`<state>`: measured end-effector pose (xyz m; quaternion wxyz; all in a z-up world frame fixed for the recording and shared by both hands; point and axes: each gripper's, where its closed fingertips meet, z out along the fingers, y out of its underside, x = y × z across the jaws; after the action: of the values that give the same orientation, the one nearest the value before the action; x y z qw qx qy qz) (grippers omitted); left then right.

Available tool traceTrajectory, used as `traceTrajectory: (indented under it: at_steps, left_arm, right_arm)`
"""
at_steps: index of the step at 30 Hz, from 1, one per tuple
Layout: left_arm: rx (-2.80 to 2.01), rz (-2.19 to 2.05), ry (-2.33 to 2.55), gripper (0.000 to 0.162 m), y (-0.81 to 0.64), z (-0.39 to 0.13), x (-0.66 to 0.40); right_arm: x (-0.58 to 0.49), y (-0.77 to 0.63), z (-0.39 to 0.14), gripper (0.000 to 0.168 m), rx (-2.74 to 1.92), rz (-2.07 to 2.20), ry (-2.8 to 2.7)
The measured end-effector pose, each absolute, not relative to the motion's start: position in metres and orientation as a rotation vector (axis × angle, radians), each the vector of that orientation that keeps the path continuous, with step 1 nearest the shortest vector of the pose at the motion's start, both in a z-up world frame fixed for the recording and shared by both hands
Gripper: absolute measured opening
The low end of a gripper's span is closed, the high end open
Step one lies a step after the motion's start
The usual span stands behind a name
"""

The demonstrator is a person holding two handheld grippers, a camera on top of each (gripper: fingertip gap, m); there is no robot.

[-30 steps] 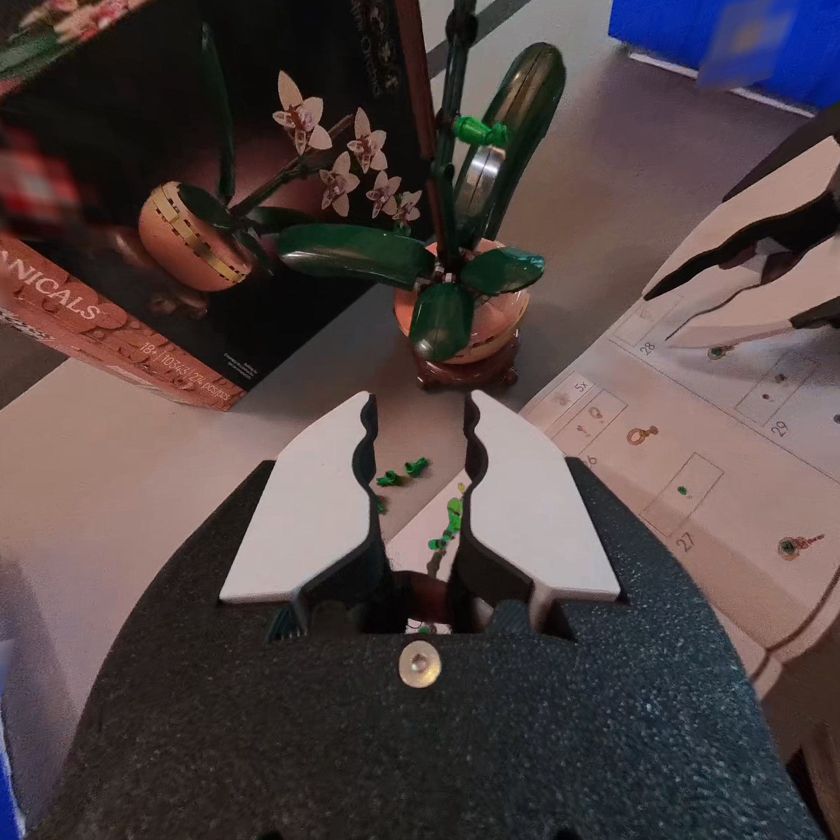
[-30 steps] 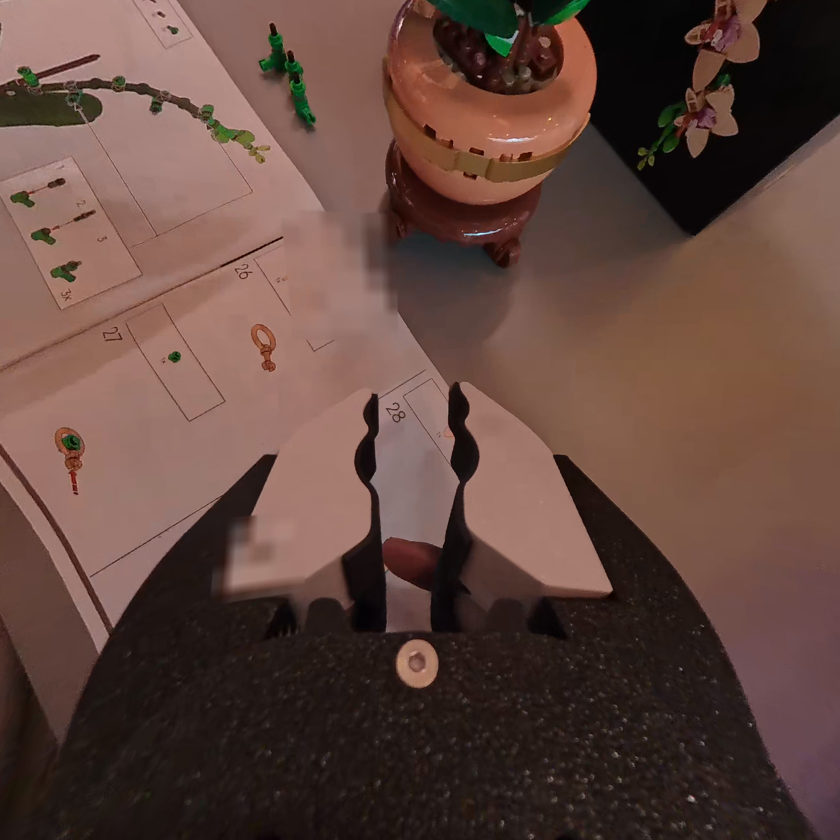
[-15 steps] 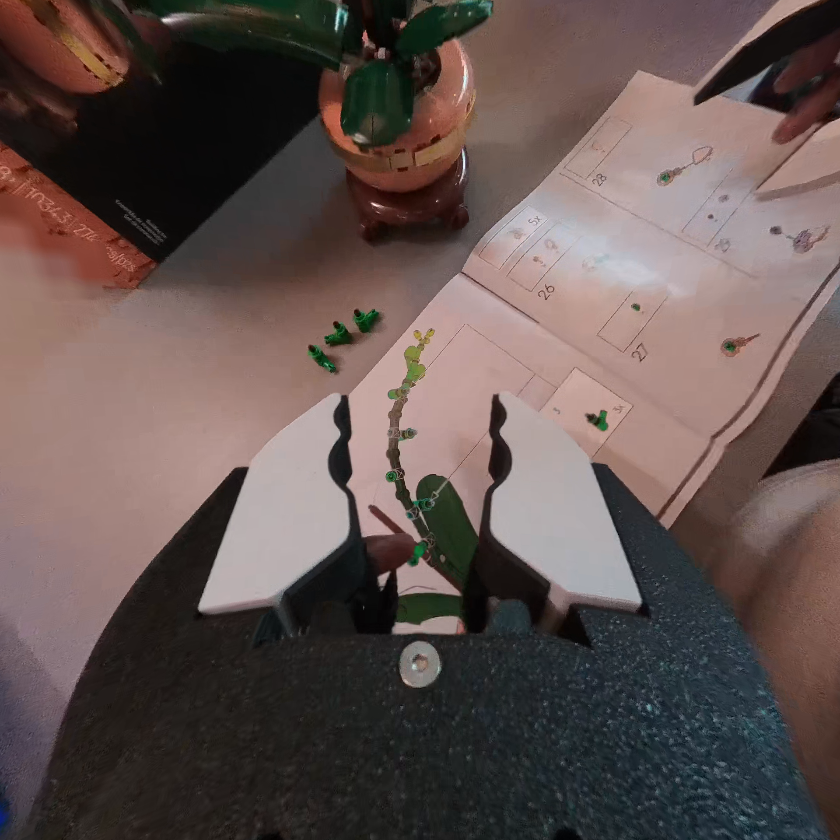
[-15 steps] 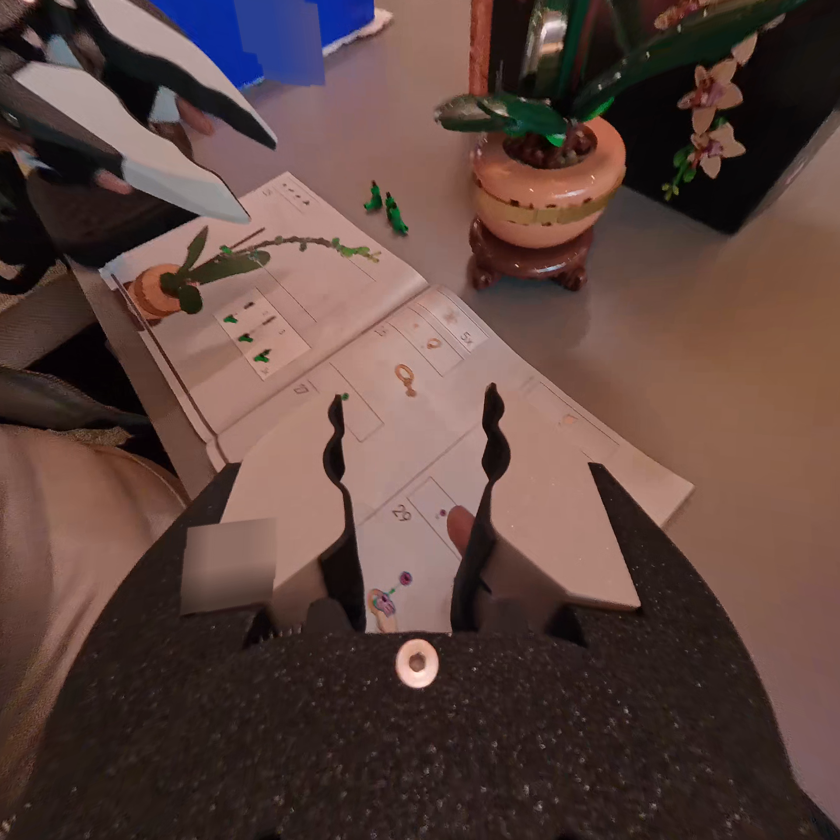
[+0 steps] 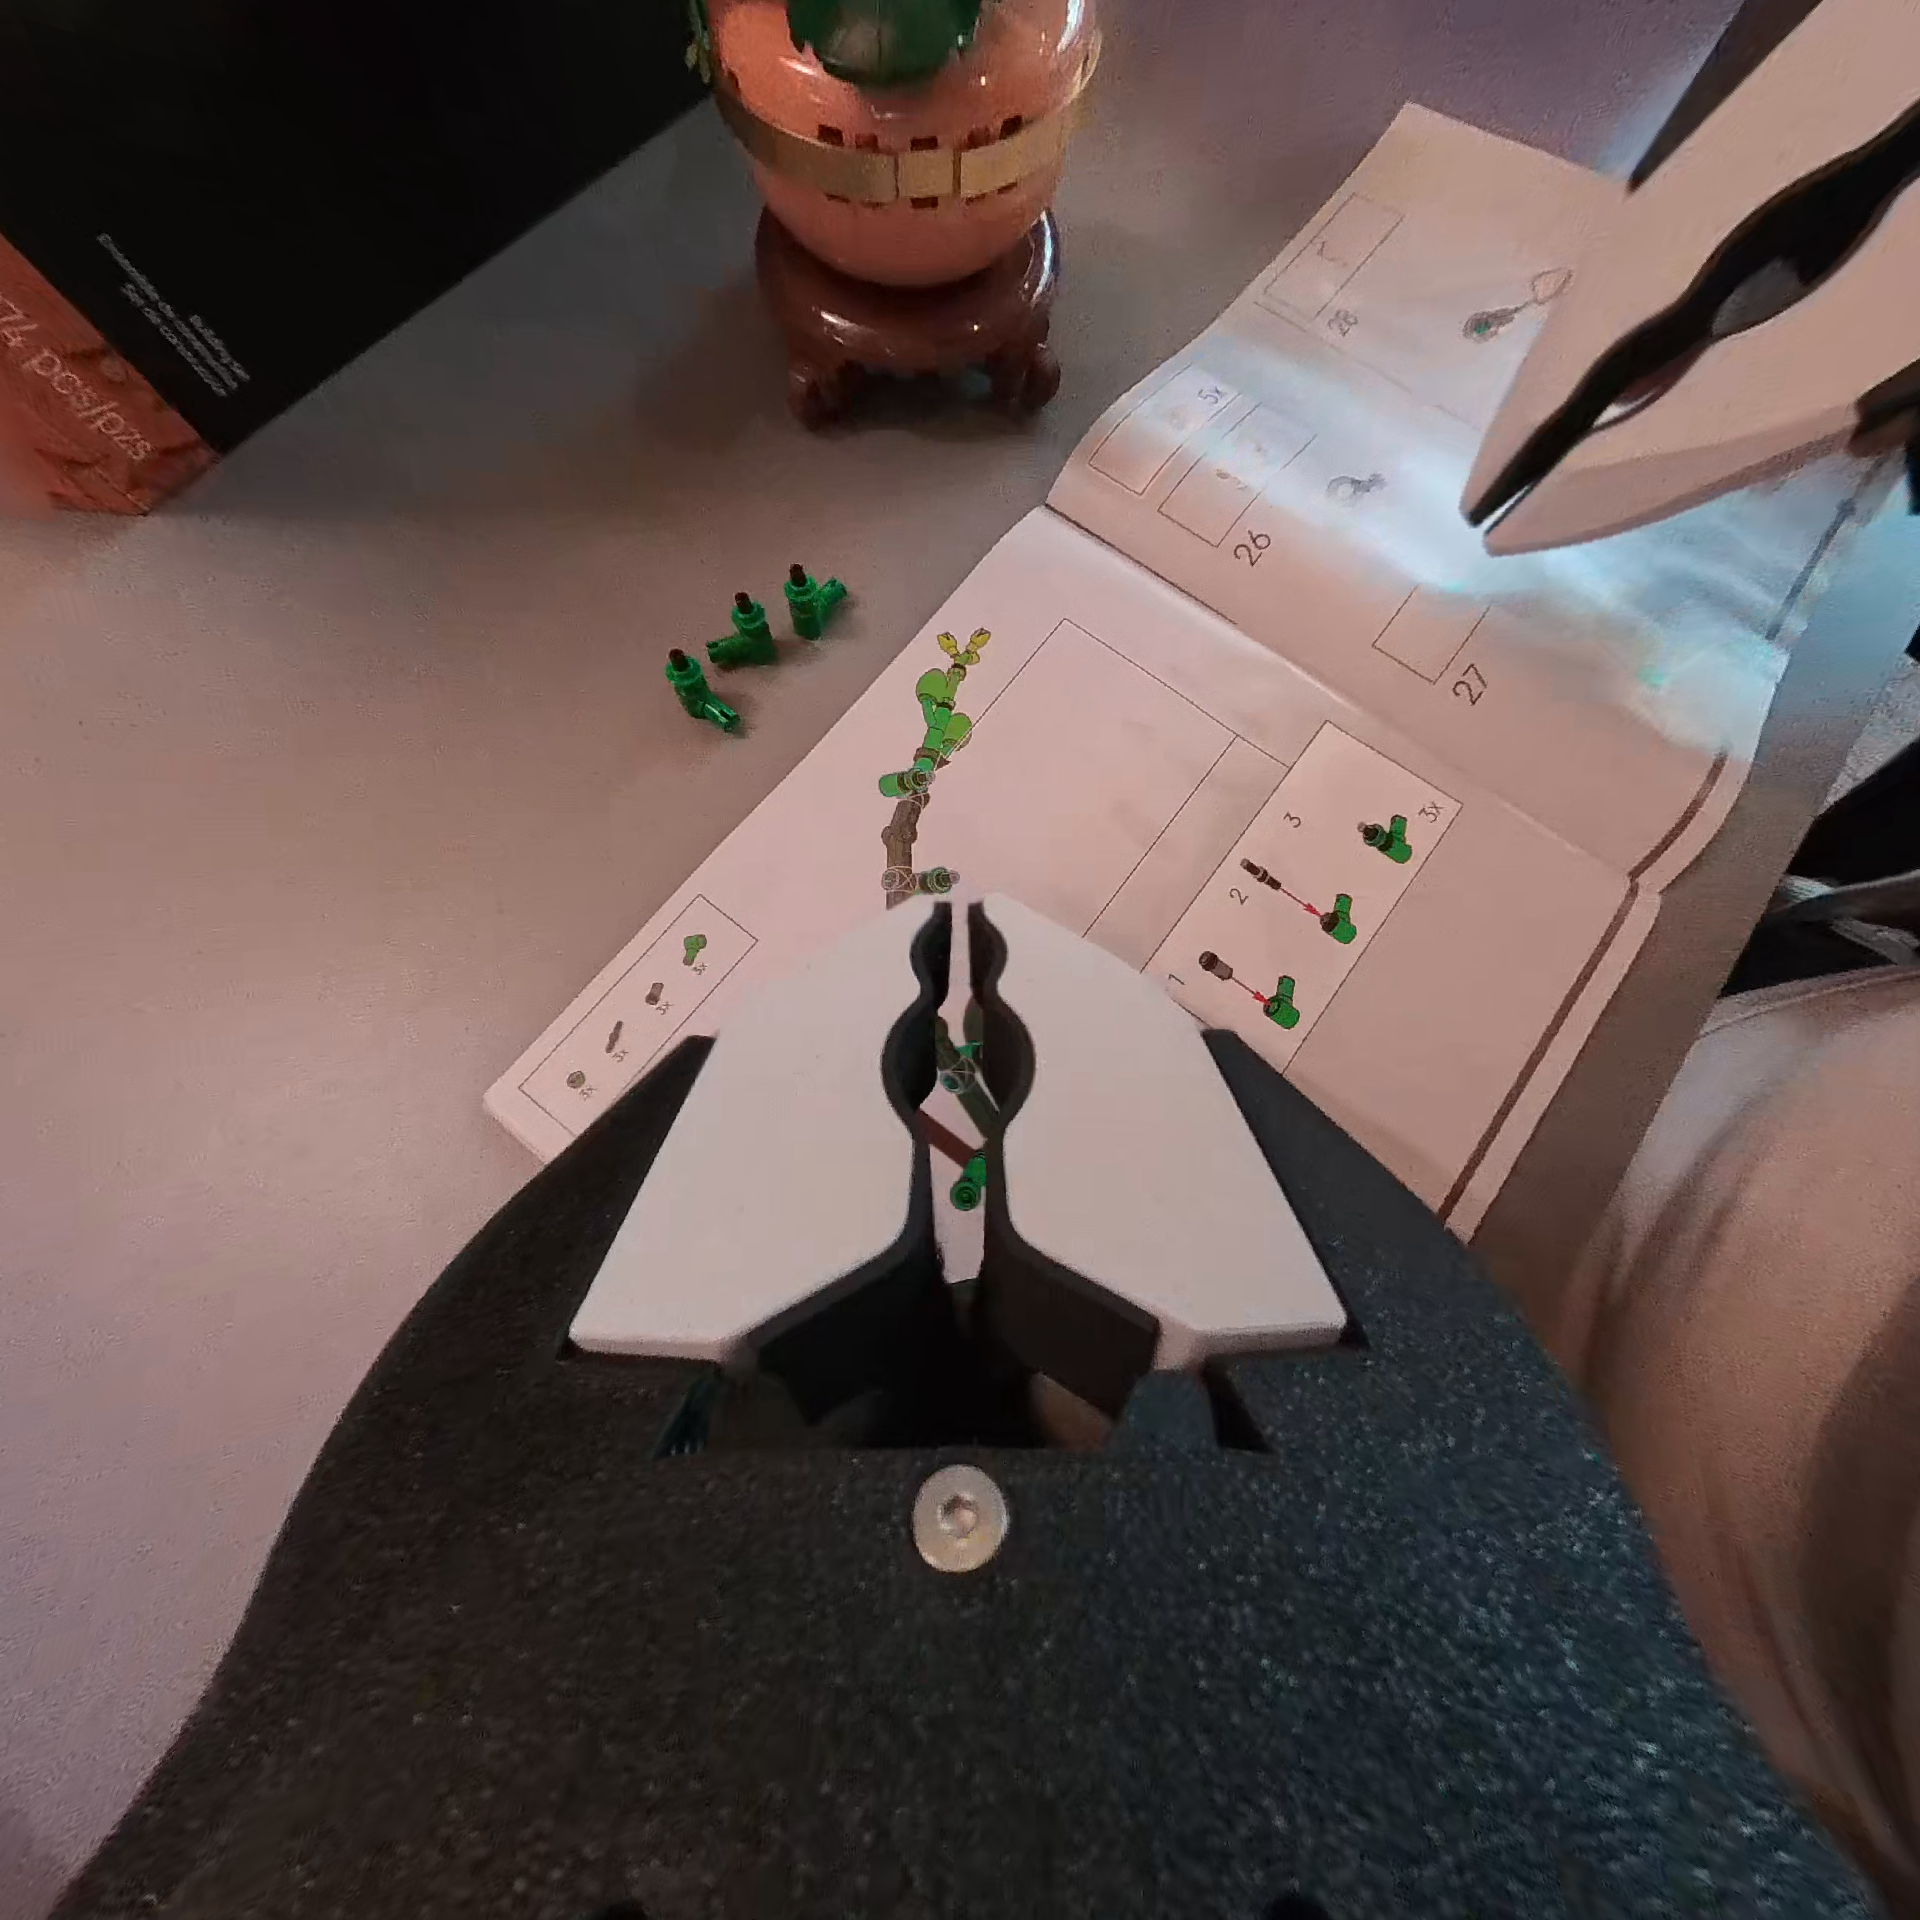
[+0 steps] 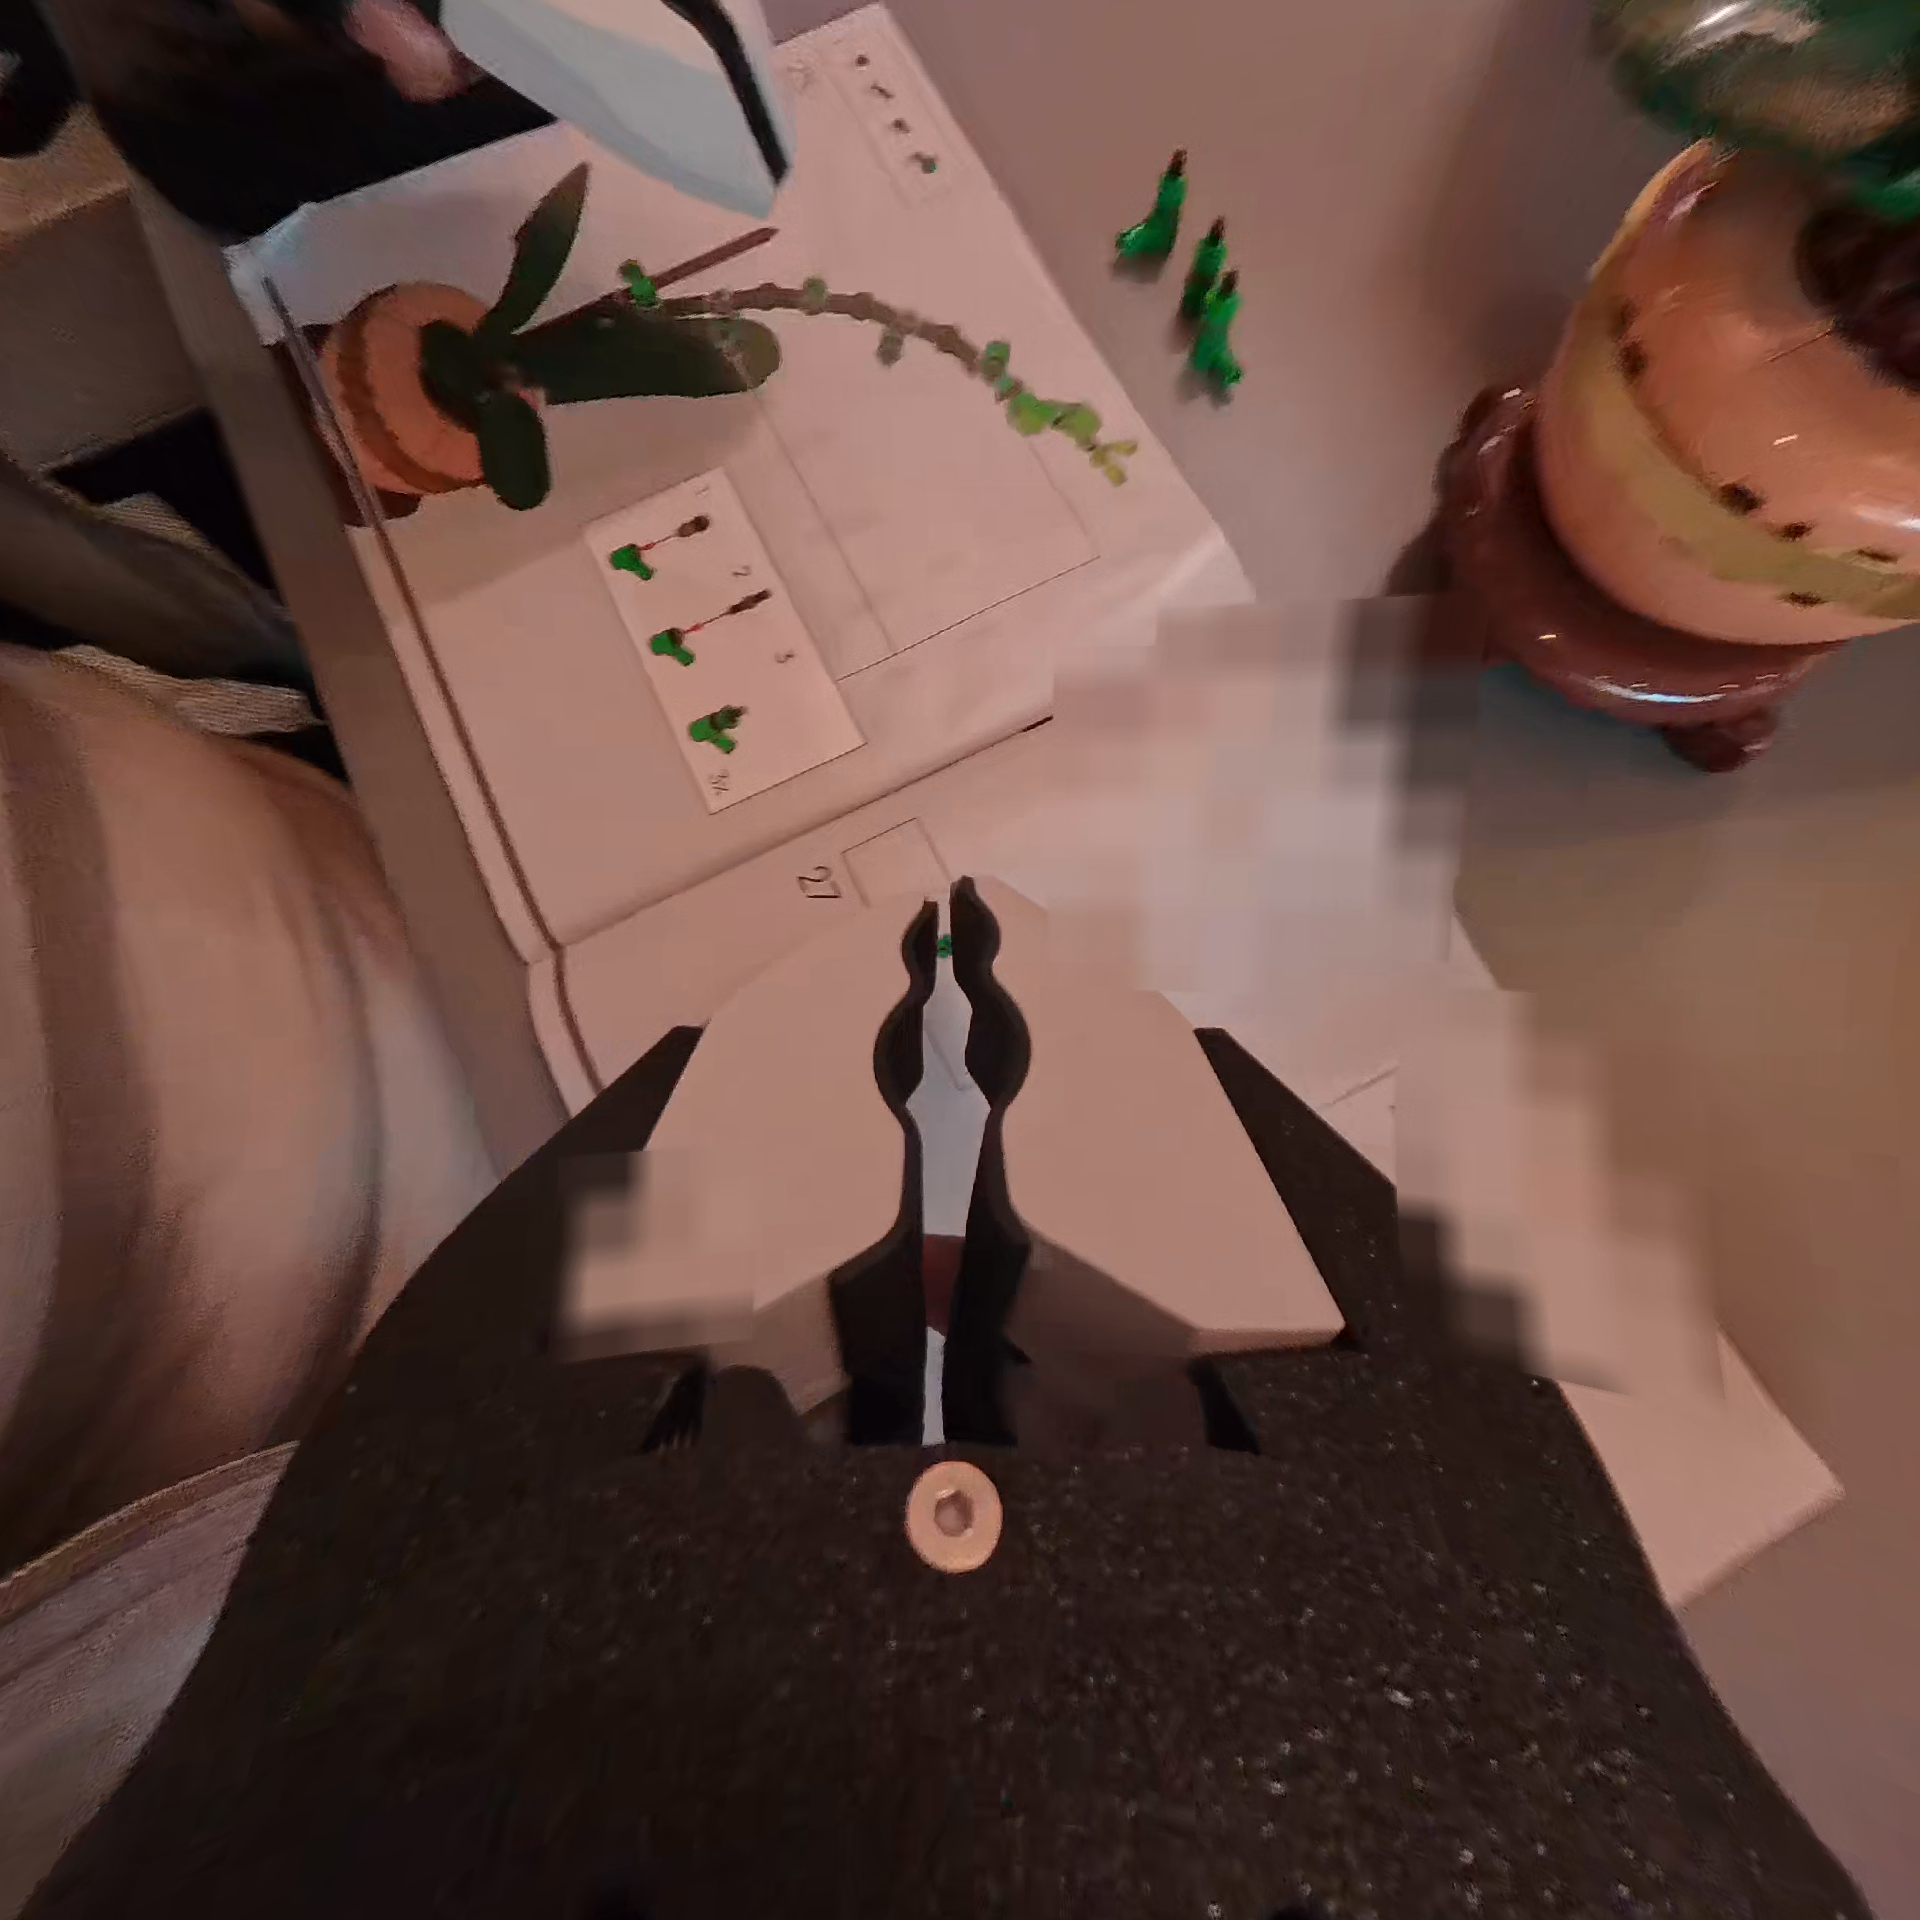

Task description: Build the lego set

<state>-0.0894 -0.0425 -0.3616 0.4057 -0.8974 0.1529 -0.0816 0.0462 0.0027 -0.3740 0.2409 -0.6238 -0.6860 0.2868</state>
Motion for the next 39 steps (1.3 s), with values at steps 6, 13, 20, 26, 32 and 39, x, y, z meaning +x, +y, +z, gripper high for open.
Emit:
traceTrajectory:
  at_steps: [6, 13, 20, 26, 32, 39]
  left_arm:
    - [-2.296, -0.186, 0.414, 0.008, -0.042, -0.368, -0.092]
    - [-2.334, 0.023, 0.293, 0.029, -0.051, -0.367, -0.136]
    - [-2.362, -0.128, 0.431, 0.022, -0.075, -0.369, -0.108]
    - [-2.421, -0.080, 0.602, 0.046, -0.097, -0.391, -0.082]
    - [-2.449, -0.152, 0.546, 0.049, -0.096, -0.393, -0.081]
    - [-2.462, -0.173, 0.528, 0.052, -0.091, -0.394, -0.087]
  right_arm:
    - [0.036, -0.008, -0.379, 0.003, -1.725, 0.857, -1.878]
    - [0.041, -0.006, -0.397, 0.000, -1.828, 0.756, -1.910]
    - [0.046, -0.017, -0.383, 0.005, -1.758, 0.797, -1.839]
    - [0.086, -0.025, -0.387, 0.036, -1.840, 0.720, -1.888]
    - [0.094, -0.017, -0.398, 0.054, -1.893, 0.597, -1.883]
    - [0.089, -0.011, -0.398, 0.057, -1.909, 0.588, -1.863]
